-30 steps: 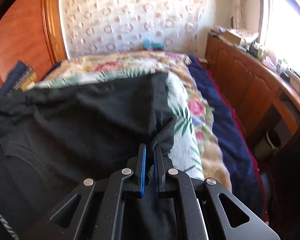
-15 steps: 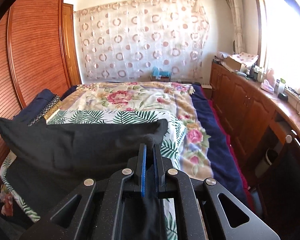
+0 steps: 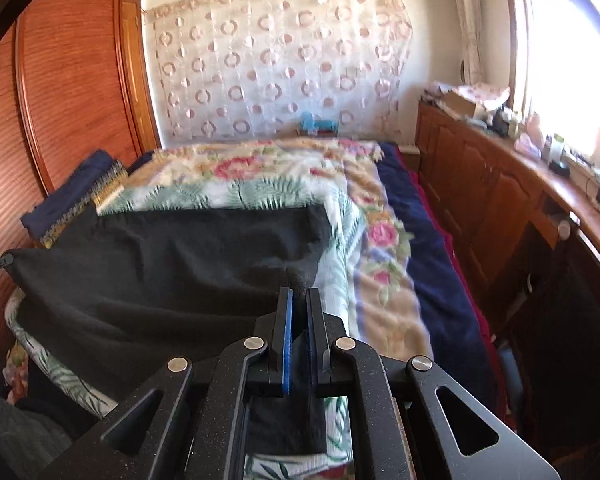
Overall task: Fold small clothes
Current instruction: 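Lift the held edge with both grippers and fold it over the shirt, then open both grippers to release the folded shirt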
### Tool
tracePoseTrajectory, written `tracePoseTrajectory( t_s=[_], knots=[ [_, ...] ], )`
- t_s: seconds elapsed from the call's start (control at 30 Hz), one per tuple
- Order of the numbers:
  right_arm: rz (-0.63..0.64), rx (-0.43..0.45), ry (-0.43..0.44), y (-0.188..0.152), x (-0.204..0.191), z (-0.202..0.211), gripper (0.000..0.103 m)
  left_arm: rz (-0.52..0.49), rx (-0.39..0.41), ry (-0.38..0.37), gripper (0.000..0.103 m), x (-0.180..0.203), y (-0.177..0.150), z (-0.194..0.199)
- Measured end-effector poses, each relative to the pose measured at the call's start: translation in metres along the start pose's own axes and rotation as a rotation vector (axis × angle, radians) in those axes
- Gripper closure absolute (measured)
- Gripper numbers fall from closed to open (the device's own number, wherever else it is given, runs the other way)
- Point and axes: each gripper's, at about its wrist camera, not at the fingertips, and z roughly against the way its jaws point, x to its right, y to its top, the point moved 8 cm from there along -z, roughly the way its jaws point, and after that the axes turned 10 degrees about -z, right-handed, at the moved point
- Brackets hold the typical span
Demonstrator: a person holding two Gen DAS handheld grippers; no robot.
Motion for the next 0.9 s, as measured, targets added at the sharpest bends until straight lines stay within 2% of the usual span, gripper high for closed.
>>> tracePoseTrajectory(
  t_s=[0.2,0.33,0.43,0.57,0.7,0.77,0.83,0.87,0.9],
  knots=[
    [0.022,-0.095,-0.042,-0.030,0.002,-0.026,0.097,0.004,-0.057,0.004,0.100,0.001,-0.023,-0.011],
    [0.012,-0.127,-0.063,-0.028,0.005,-0.039,0.097,-0.007,-0.071,0.006,0.100,0.006,-0.028,-0.014],
    [-0.004,-0.115,-0.054,-0.019,0.004,-0.035,0.096,-0.019,-0.076,0.015,0.100,0.008,-0.030,-0.014],
    [-0.003,-0.077,-0.057,-0.011,-0.004,-0.024,0.089,-0.026,-0.088,0.011,0.100,0.010,-0.031,-0.016],
    [0.021,-0.044,-0.059,-0.014,-0.018,-0.015,0.067,-0.044,-0.082,0.006,0.100,0.014,-0.030,-0.015],
    [0.029,-0.032,-0.039,-0.015,-0.027,-0.015,0.060,-0.054,-0.080,0.009,0.100,0.016,-0.030,-0.014],
    [0.038,-0.028,-0.013,-0.021,-0.038,-0.014,0.056,-0.061,-0.083,0.009,0.094,0.016,-0.029,-0.015],
    [0.045,-0.027,0.004,-0.022,-0.044,-0.015,0.056,-0.062,-0.084,0.007,0.080,0.016,-0.030,-0.015],
    [0.050,-0.028,0.021,-0.024,-0.049,-0.017,0.055,-0.063,-0.081,0.001,0.074,0.017,-0.029,-0.015]
  ],
)
